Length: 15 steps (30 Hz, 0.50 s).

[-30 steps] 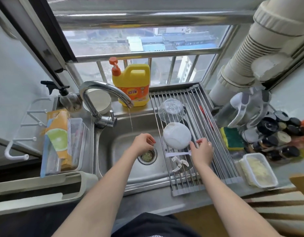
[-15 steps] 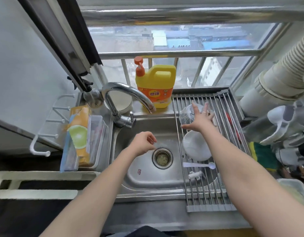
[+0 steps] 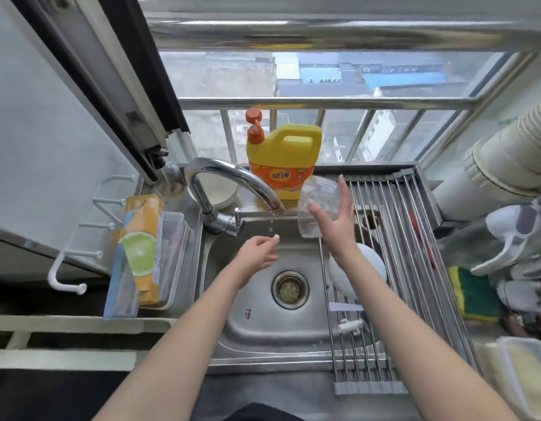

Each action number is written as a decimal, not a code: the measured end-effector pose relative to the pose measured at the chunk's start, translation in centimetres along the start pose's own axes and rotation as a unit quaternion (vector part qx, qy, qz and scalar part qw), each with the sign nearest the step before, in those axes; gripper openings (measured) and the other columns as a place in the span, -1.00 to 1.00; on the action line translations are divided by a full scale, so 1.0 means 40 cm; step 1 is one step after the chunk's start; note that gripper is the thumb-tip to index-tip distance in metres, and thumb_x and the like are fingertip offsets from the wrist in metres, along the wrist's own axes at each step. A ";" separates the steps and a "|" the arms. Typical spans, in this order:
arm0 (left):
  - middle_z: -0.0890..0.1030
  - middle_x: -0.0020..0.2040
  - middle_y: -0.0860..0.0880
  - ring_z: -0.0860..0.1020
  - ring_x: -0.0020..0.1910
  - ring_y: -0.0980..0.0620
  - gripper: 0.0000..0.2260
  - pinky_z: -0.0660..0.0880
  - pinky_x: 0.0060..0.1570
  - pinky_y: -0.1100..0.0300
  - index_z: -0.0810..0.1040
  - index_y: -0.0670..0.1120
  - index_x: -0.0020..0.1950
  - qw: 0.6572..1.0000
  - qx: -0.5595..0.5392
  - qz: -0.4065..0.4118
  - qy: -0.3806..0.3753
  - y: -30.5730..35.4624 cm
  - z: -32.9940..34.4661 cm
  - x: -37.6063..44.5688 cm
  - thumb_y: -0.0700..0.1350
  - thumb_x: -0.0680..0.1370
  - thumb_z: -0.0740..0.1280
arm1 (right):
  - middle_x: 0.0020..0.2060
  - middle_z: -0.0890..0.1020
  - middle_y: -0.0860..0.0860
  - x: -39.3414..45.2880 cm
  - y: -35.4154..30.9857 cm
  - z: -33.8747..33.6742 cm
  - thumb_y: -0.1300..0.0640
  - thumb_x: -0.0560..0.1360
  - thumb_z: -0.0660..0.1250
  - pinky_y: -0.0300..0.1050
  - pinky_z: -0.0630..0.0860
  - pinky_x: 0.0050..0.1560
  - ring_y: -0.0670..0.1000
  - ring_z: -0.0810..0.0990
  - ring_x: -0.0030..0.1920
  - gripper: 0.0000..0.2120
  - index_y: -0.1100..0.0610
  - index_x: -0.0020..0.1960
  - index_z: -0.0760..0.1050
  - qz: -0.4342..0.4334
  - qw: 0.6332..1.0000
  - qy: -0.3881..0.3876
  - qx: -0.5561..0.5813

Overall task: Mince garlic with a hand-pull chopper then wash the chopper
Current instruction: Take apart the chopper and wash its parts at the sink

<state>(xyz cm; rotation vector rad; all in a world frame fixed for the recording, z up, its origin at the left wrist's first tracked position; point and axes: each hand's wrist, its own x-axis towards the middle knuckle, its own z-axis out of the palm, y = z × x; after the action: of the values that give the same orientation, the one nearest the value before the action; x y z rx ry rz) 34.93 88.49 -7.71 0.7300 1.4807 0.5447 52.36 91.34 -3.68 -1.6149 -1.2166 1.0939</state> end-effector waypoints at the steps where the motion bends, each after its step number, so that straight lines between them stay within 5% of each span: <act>1: 0.53 0.19 -0.15 0.60 0.08 -0.09 -0.67 0.53 0.11 0.07 0.42 -0.09 0.18 0.995 -0.084 -0.044 -0.042 0.005 0.010 -0.004 0.12 0.57 0.28 | 0.49 0.21 -0.01 -0.037 -0.007 0.011 -0.17 0.42 0.37 0.01 0.35 0.25 -0.02 0.27 0.39 -0.26 -0.21 0.49 0.09 0.034 0.992 -0.074 0.098; 3: 0.54 0.23 -0.20 0.58 0.15 -0.19 -0.56 0.56 0.08 -0.08 0.45 -0.14 0.25 0.966 -0.204 -0.095 -0.130 0.008 0.021 -0.024 0.17 0.56 0.26 | 0.34 0.47 -0.02 -0.085 0.014 0.031 -0.21 0.46 0.25 0.14 0.48 0.21 -0.02 0.49 0.28 -0.44 -0.12 0.43 0.28 0.115 0.942 -0.221 0.224; 5: 0.57 0.17 -0.21 0.62 0.06 -0.17 -0.68 0.62 -0.11 -0.04 0.46 -0.14 0.32 0.956 -0.249 -0.081 -0.134 -0.004 0.019 -0.033 -0.06 0.60 0.28 | 0.21 0.59 0.01 -0.113 0.036 0.050 -0.20 0.51 0.13 0.06 0.48 0.24 -0.03 0.58 0.19 -0.54 -0.02 0.32 0.43 0.179 0.930 -0.224 0.229; 8: 0.57 0.11 -0.17 0.62 -0.16 -0.06 -0.60 0.62 -0.34 0.07 0.45 -0.13 0.32 0.981 -0.178 -0.026 0.071 -0.035 0.012 -0.034 -0.43 0.55 0.16 | 0.35 0.42 -0.07 -0.136 0.054 0.053 -0.11 0.57 0.15 -0.16 0.28 0.36 -0.09 0.38 0.36 -0.49 0.04 0.47 0.30 0.135 0.981 -0.121 0.062; 10: 0.53 0.15 -0.12 0.56 -0.09 -0.06 -0.51 0.58 -0.17 0.09 0.47 -0.07 0.29 0.963 -0.026 0.056 0.263 -0.068 -0.009 -0.027 -0.47 0.48 0.10 | 0.24 0.45 -0.11 -0.148 0.069 0.032 0.08 0.61 0.18 -0.26 0.32 0.24 -0.16 0.41 0.27 -0.56 0.04 0.47 0.28 0.103 0.991 -0.075 0.032; 12: 0.42 0.15 -0.10 0.41 0.04 -0.06 -0.40 0.42 0.00 0.14 0.39 -0.02 0.39 0.913 0.173 0.164 0.332 -0.106 -0.031 -0.030 -0.48 0.43 0.11 | 0.16 0.52 -0.06 -0.157 0.086 0.002 0.13 0.59 0.21 -0.28 0.40 0.11 -0.14 0.50 0.15 -0.62 0.02 0.40 0.35 0.096 0.994 -0.043 0.013; 15: 0.32 0.09 -0.19 0.25 -0.02 -0.14 -0.17 0.45 -0.16 0.04 0.31 -0.02 0.48 0.763 0.464 0.295 0.340 -0.154 -0.054 -0.033 -0.57 0.29 0.29 | 0.10 0.57 -0.03 -0.171 0.102 -0.032 0.18 0.57 0.23 -0.15 0.49 0.07 -0.10 0.55 0.07 -0.74 0.00 0.24 0.42 0.082 0.996 -0.023 -0.019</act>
<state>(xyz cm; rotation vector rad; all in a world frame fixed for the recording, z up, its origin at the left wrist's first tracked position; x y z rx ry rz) 32.05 83.59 -11.17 1.9908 2.2286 0.5483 53.60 83.71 -6.06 -1.7530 -1.1557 1.2229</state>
